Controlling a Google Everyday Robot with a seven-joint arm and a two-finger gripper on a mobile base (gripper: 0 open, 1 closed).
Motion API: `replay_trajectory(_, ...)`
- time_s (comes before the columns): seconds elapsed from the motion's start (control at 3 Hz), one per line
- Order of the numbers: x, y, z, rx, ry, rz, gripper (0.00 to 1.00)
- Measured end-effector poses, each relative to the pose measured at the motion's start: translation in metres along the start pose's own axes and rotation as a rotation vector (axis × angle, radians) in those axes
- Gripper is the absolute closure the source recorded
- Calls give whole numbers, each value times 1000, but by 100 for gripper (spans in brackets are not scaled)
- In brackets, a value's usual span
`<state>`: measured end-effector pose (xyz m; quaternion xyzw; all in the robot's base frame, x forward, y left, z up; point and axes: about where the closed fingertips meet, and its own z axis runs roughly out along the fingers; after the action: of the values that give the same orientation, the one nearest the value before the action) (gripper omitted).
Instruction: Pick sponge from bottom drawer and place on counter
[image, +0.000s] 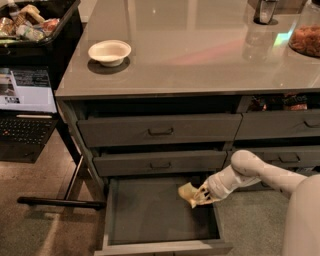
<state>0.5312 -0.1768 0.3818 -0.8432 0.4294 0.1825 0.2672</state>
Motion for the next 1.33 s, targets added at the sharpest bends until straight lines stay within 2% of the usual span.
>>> replay_trajectory(0.33,9,-14,-57,116,29,-152,100)
replay_trajectory(0.67,-31,-4,-151,210,138,-309,100)
replay_trajectory(1.0,-85,24,-198,216,201,-433,100)
replay_trajectory(1.33,-149,44,-232,235,283,-558,100)
